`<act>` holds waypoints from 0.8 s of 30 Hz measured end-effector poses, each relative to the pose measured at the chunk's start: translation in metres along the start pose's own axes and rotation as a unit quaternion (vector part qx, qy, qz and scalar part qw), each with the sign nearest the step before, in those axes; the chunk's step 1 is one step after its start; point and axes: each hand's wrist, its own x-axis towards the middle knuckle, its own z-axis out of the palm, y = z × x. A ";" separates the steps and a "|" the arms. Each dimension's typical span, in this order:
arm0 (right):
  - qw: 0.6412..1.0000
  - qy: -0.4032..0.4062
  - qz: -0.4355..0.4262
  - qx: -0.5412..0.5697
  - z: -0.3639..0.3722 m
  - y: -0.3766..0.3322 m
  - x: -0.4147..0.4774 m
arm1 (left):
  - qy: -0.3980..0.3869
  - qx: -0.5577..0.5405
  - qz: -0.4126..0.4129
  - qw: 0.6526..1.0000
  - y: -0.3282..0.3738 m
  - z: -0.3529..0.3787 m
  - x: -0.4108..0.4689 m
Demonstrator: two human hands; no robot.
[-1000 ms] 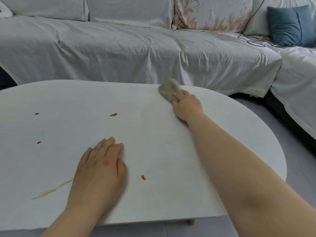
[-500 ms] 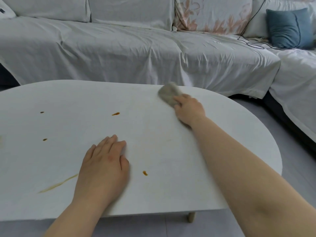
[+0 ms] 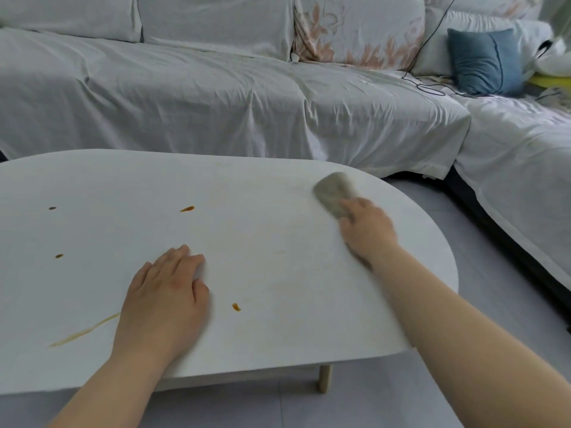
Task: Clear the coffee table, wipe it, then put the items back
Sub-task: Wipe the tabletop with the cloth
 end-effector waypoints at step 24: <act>0.990 0.030 0.140 0.020 -0.032 0.034 -0.134 | 0.001 -0.002 0.007 1.000 0.001 -0.005 -0.004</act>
